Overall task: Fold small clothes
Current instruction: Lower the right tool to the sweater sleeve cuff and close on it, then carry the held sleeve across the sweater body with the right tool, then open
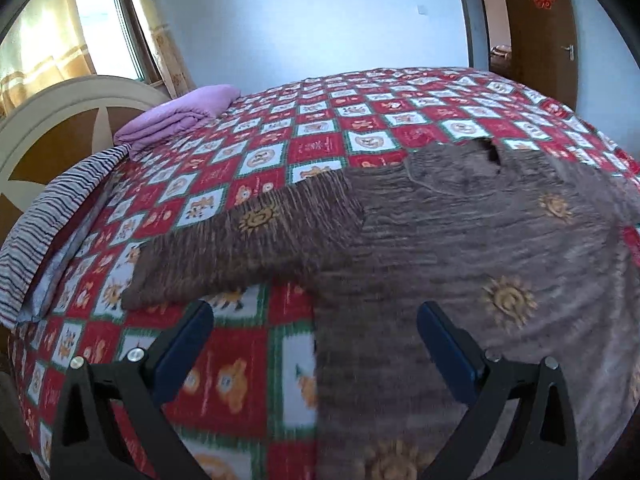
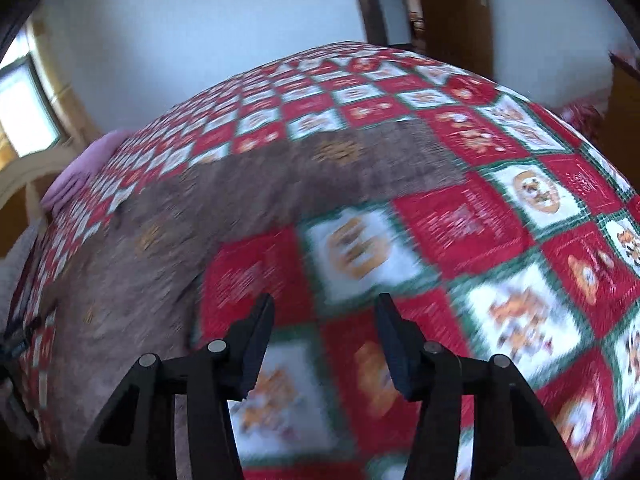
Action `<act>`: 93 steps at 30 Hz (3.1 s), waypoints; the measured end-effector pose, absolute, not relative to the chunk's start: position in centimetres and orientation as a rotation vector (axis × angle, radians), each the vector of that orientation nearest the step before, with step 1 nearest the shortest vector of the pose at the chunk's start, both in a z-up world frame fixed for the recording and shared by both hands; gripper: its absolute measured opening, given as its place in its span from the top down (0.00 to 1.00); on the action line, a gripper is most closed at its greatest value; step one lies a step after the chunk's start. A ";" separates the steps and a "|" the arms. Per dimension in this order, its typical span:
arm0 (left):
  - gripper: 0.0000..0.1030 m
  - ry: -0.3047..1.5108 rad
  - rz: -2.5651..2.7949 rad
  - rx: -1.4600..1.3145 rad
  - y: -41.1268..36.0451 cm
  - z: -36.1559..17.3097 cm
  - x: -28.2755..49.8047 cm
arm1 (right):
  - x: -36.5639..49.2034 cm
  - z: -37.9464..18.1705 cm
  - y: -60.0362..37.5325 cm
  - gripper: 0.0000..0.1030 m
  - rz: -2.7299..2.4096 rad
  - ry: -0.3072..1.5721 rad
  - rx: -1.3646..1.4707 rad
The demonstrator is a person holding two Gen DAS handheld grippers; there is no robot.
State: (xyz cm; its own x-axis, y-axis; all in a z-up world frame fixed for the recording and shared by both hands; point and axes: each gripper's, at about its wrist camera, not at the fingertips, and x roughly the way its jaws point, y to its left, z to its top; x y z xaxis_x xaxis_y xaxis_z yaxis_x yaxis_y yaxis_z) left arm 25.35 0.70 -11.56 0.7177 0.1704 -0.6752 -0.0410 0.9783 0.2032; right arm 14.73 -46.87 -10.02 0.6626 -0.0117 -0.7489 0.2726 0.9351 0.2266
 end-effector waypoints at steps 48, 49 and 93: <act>0.00 0.937 0.120 0.011 0.6 -17.6 36.3 | 30.0 -3.4 -53.0 0.95 -0.182 0.792 0.265; 0.00 0.937 0.119 0.010 0.6 -17.6 36.3 | 30.0 -2.7 -52.3 0.95 -0.177 0.786 0.251; 0.00 0.924 0.089 -0.033 1.2 -17.6 36.0 | 30.9 -10.1 -19.2 0.49 0.390 0.920 0.044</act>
State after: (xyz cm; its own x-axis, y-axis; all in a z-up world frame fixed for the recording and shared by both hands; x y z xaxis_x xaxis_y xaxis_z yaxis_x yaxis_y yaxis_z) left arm 36.01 1.20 -17.62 0.5994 0.0627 -0.7980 -0.0913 0.9958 0.0097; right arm 30.92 -19.16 -10.14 0.5413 0.3470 -0.7659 -0.3095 0.9291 0.2022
